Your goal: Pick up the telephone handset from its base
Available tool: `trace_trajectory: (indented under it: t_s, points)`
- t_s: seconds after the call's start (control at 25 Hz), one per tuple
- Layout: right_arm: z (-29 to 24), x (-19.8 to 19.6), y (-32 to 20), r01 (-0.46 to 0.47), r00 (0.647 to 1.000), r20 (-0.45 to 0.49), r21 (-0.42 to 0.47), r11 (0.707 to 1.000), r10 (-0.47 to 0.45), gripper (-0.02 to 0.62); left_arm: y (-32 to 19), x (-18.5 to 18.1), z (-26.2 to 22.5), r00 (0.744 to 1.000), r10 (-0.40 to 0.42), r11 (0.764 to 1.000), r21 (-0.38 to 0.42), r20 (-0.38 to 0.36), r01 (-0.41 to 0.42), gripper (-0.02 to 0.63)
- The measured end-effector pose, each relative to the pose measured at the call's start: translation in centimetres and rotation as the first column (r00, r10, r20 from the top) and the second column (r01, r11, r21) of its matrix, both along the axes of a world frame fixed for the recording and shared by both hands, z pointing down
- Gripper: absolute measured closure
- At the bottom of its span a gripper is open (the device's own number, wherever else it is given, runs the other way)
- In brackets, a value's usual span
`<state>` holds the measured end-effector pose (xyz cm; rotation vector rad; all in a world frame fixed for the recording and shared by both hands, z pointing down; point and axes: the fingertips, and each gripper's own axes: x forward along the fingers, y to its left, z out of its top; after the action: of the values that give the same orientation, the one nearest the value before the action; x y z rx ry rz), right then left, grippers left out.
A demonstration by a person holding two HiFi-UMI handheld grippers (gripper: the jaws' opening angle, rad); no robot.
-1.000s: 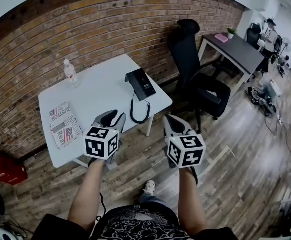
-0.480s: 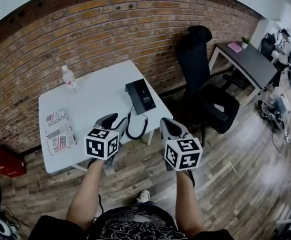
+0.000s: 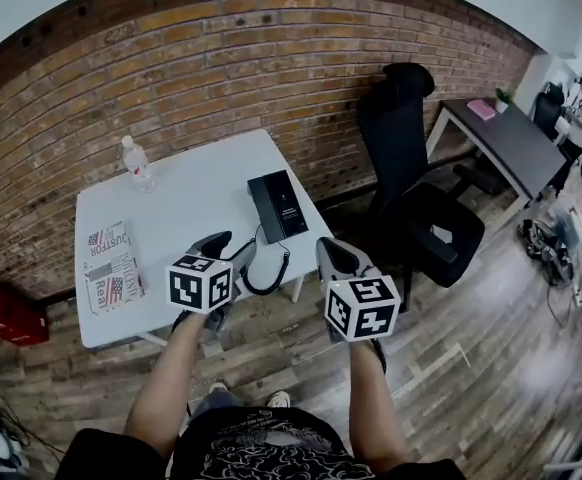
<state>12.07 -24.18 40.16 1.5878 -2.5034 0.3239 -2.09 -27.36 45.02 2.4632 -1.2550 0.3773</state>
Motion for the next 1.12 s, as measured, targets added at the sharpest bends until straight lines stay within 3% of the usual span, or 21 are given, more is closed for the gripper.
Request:
trace_trajectory:
  t_s: [0.4, 0.56, 1.12]
  points:
    - [1.2, -0.3, -2.9, 0.007, 0.999, -0.033, -0.021, 1.0, -0.008, 0.595, -4.2, 0.2, 3.2, 0.987, 0.011, 0.993, -0.118, -0.162, -0.03, 0.387]
    - [1.8, -0.7, -4.5, -0.001, 0.999, -0.051, -0.03, 1.0, 0.0, 0.595, -6.4, 0.2, 5.3, 0.981, 0.031, 0.985, -0.162, -0.194, -0.063, 0.387]
    - [3.2, -2.2, -11.6, -0.007, 0.995, -0.102, -0.075, 0.997, -0.001, 0.595, -13.3, 0.6, 11.6, 0.938, 0.028, 0.93, -0.336, -0.345, -0.151, 0.387]
